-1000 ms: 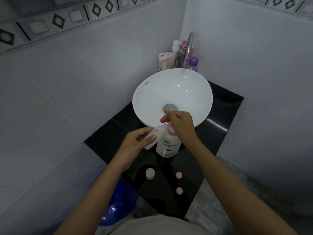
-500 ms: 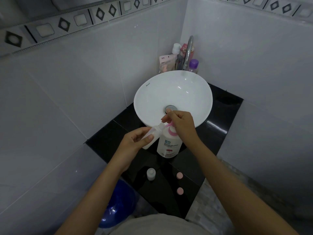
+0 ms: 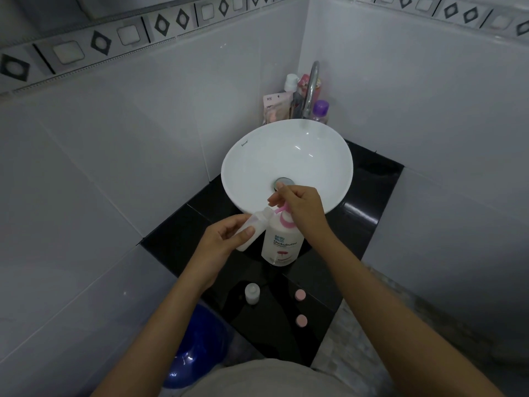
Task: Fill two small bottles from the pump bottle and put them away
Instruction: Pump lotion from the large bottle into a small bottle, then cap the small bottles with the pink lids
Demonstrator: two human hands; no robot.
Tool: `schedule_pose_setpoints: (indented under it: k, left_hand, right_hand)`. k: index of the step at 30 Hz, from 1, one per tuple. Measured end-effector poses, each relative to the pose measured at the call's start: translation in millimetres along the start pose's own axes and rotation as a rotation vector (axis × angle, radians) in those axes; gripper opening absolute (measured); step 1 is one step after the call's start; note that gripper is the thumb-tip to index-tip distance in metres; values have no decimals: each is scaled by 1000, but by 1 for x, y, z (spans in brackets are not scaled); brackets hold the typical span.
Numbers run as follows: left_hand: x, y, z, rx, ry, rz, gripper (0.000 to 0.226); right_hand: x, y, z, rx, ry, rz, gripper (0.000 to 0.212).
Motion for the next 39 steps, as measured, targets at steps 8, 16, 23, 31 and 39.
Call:
schedule_pose_setpoints:
  k: [8, 16, 23, 31, 39]
  left_hand:
    - [-8, -7, 4, -22, -13, -2, 32]
    - [-28, 0, 37, -50, -79, 23, 34]
    - [-49, 11, 71, -55, -158, 70, 40]
    - [-62, 7, 74, -65, -157, 74, 37]
    - [-69, 3, 69, -95, -147, 21, 33]
  right_hand:
    - [-4, -4, 6, 160, -3, 3, 27]
    - [-53, -60, -3, 13, -145, -277, 18]
    - [-112, -66, -119, -223, 178, -263, 24]
    - [-105, -25, -182, -904, 286, 156, 33]
    - [-106, -24, -180, -764, 356, 142, 15]
Point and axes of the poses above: each hand's wrist, its own x-axis towards the middle knuckle, its own y-axis out of the palm, z = x × y, the point moved 7 cm from there along x, towards the middle knuckle, and after that the axes turned 1 degree about -z, right-handed, at the moved point
